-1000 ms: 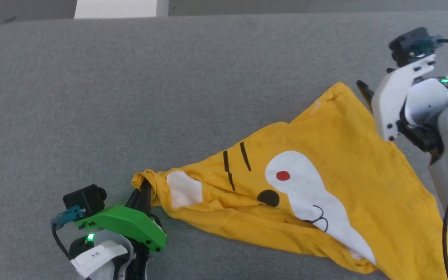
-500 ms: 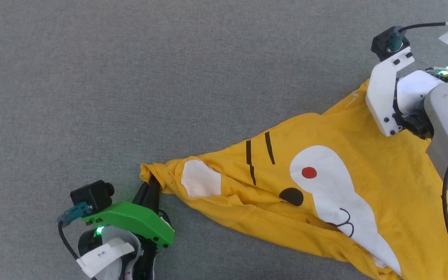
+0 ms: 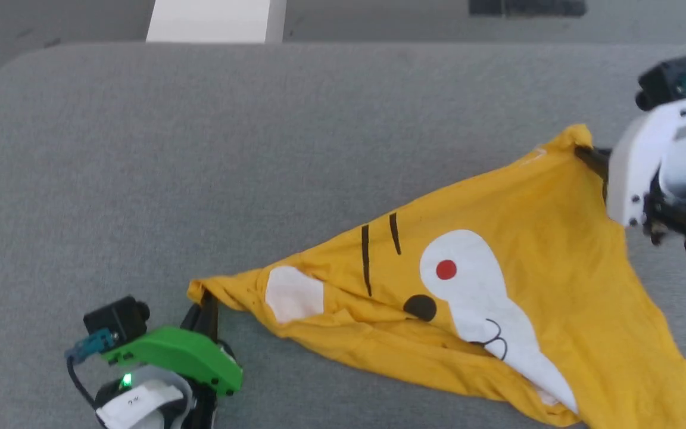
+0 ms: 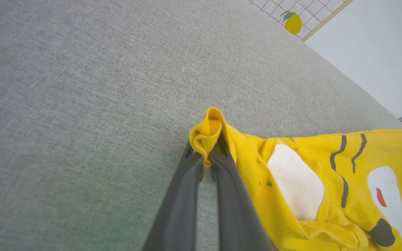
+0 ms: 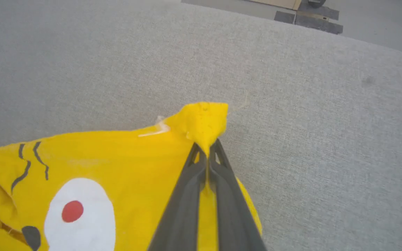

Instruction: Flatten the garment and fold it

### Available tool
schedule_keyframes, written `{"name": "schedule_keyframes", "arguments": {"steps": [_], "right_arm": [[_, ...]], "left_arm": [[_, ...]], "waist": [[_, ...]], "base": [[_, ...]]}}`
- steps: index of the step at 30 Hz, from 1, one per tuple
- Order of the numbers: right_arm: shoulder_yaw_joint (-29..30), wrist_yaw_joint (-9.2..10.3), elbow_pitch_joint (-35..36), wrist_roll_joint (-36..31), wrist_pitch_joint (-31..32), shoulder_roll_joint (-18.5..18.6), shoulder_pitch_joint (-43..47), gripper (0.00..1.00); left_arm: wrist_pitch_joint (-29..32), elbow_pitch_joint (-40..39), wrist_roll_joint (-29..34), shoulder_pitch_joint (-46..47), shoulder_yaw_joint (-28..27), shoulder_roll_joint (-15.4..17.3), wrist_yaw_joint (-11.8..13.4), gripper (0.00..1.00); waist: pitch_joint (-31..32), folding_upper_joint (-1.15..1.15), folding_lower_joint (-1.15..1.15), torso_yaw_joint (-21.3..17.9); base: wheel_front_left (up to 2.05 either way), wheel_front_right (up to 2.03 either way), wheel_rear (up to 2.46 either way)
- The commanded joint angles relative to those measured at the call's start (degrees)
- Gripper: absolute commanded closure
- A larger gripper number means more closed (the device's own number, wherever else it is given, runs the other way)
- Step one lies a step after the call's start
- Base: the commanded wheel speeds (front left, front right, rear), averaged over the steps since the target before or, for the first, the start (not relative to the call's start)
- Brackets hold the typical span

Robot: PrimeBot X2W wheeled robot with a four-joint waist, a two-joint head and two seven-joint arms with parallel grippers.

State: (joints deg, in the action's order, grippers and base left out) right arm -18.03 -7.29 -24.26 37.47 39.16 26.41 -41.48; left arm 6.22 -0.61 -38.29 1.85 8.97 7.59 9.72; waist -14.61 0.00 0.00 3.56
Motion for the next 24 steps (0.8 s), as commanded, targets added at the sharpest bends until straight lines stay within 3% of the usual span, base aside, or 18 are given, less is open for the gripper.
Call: {"name": "schedule_keyframes", "arguments": {"steps": [1,7,13,19,24], "right_arm": [[1.0,-0.20,2.1,1.3,0.6,0.5,3.4,1.00],[8.5,-0.20,13.6,5.9,6.6,0.4,18.1,1.00],[16.2,-0.20,22.4,7.6,13.1,-2.2,25.8,1.00],[19.7,-0.20,28.2,5.0,19.4,-2.6,20.1,1.00],[19.5,-0.20,25.8,2.4,24.1,-3.3,8.0,1.00]], "left_arm": [[0.0,-0.2,-0.5,-1.3,-0.3,0.5,0.4,1.00],[0.8,-1.2,-1.4,-4.2,-0.3,0.8,0.6,1.00],[2.8,-3.2,-3.0,-0.5,-1.1,2.3,-0.8,1.00],[9.3,-3.5,-0.2,12.7,-0.5,8.8,-2.3,1.00],[14.8,1.1,1.7,27.8,0.7,12.9,-4.3,1.00]], "waist": [[5.9,0.00,0.00,-4.4],[9.3,0.00,0.00,-7.7],[10.2,0.00,0.00,-8.9],[9.1,0.00,0.00,-9.4],[7.0,0.00,0.00,-9.6]], "base": [[0.00,0.00,0.00],[0.00,0.00,0.00],[0.00,0.00,0.00],[0.00,0.00,0.00],[0.00,0.00,0.00]]}}
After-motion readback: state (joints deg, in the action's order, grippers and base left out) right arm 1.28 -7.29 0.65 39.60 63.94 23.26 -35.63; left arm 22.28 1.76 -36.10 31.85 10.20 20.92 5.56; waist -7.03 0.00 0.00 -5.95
